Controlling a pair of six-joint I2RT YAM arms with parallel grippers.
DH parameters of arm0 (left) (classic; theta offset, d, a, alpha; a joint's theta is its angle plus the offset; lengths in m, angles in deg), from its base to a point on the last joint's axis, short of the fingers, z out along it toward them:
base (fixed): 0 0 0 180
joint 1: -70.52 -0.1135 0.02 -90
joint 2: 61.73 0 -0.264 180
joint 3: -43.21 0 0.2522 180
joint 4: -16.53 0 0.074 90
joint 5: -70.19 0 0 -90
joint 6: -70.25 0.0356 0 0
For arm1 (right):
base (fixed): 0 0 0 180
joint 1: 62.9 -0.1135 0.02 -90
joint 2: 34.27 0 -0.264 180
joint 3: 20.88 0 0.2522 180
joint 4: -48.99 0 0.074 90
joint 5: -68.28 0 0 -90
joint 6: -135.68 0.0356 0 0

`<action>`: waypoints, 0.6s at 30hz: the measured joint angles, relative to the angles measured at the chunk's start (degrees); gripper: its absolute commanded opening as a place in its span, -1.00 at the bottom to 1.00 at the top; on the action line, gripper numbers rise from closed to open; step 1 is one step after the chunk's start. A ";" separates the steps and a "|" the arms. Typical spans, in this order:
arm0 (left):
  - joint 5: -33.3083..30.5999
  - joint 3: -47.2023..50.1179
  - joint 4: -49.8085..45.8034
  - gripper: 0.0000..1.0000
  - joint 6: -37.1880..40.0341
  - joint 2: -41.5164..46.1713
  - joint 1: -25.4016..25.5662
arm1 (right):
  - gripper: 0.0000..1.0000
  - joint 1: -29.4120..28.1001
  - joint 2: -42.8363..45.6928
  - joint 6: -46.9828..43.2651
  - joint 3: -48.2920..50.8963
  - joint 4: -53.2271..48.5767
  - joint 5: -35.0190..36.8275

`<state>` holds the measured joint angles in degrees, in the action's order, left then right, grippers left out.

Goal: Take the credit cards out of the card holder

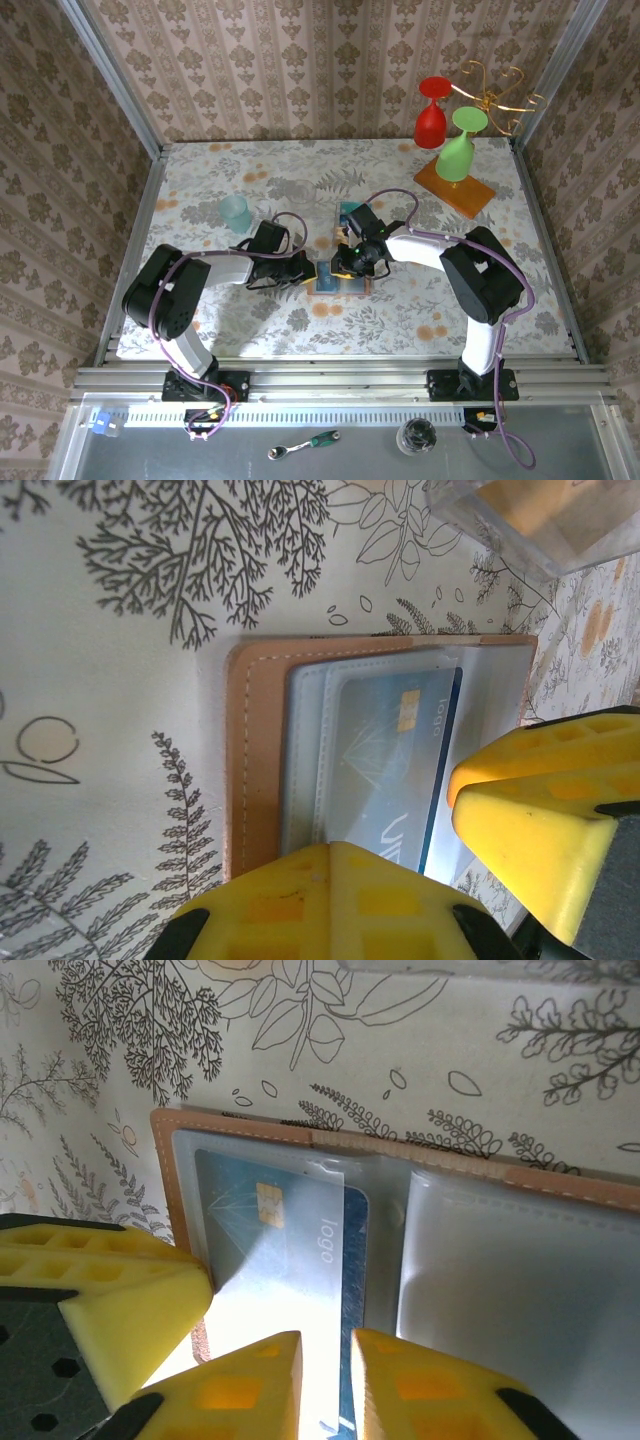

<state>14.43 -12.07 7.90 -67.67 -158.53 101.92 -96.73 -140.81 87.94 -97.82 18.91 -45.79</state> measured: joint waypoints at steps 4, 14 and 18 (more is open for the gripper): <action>-0.02 0.00 0.00 -0.91 0.00 0.00 0.00 | -0.62 0.00 0.00 0.02 0.00 0.46 -0.42; -0.15 0.00 0.00 -0.91 0.00 0.00 0.00 | -0.51 -0.20 -0.85 0.17 0.00 1.57 -0.85; -0.15 0.00 -0.02 -0.91 0.00 0.00 0.00 | -0.45 -0.20 -1.20 0.11 -0.02 1.38 -0.79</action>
<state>14.27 -12.07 7.87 -67.67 -158.53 101.92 -96.92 -142.01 88.05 -97.84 20.29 -46.58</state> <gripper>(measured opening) 0.064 0.268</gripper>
